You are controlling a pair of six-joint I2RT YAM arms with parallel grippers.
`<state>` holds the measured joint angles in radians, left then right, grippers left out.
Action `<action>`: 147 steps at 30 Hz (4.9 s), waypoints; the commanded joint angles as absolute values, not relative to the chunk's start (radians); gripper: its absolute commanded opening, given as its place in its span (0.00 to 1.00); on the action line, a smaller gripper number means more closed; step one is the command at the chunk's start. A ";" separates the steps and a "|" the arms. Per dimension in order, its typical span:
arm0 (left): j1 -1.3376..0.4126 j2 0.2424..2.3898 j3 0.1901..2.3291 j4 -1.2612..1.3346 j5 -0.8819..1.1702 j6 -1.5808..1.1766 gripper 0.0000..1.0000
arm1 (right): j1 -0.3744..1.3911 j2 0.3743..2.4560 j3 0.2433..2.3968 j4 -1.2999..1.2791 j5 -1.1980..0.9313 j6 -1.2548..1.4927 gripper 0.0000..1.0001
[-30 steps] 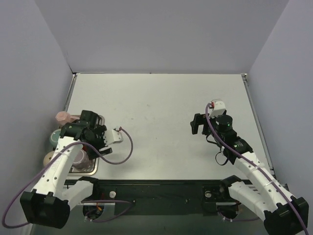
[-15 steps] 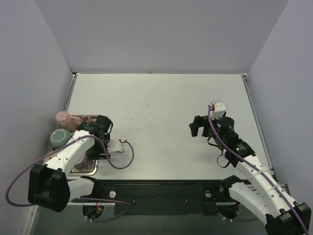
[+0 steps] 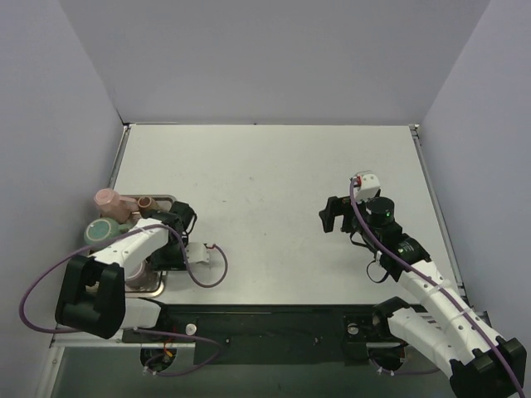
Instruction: Turn the mug right side up
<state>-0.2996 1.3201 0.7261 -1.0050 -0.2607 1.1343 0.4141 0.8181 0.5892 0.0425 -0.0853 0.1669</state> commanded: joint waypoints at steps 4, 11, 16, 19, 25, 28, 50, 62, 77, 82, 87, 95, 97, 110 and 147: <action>-0.302 1.273 0.730 -1.082 -0.216 1.127 0.53 | 0.420 0.816 0.583 0.078 -0.066 0.167 1.00; -0.304 1.270 0.670 -0.878 -0.319 1.164 0.56 | 0.422 0.835 0.592 0.071 -0.077 0.169 1.00; -0.304 1.324 0.641 -0.888 -0.299 1.154 0.44 | 0.422 0.836 0.589 0.074 -0.063 0.164 1.00; -0.304 1.328 0.643 -0.897 -0.304 1.149 0.21 | 0.420 0.842 0.589 0.074 -0.061 0.166 1.00; -0.305 1.282 0.744 -1.014 -0.203 1.132 0.00 | 0.422 0.841 0.588 0.075 -0.057 0.164 1.00; -0.319 1.267 0.866 -1.080 -0.134 1.086 0.00 | 0.420 0.841 0.589 0.075 -0.058 0.166 1.00; -0.354 1.215 1.493 -0.876 0.662 0.190 0.00 | 0.865 0.975 0.741 0.572 -0.298 0.532 1.00; -0.394 1.141 1.489 -0.701 0.828 0.011 0.00 | 0.933 1.192 0.871 0.799 -0.457 0.719 0.75; -0.388 1.152 1.454 -0.868 0.389 0.280 0.88 | 0.885 1.108 0.983 0.077 0.064 0.369 0.00; -0.387 1.190 1.366 -0.949 0.112 0.472 0.89 | 0.658 1.184 1.037 -0.281 0.331 0.269 0.00; -0.385 1.241 1.225 -0.953 -0.073 0.652 0.89 | 0.378 1.374 1.068 -0.339 0.272 0.248 0.00; -0.318 1.348 1.094 -0.894 -0.149 0.865 0.87 | 0.195 1.562 1.062 -0.267 0.218 0.250 0.00; -0.285 1.373 1.078 -0.902 -0.126 0.920 0.87 | 0.163 1.585 1.049 -0.249 0.178 0.274 0.00; -0.186 1.584 1.040 -0.778 -0.244 1.019 0.78 | 0.101 1.576 1.023 -0.239 0.084 0.305 0.40; -0.373 1.276 1.695 -0.871 0.773 0.065 0.00 | 0.882 1.048 0.916 0.573 -0.347 0.615 0.85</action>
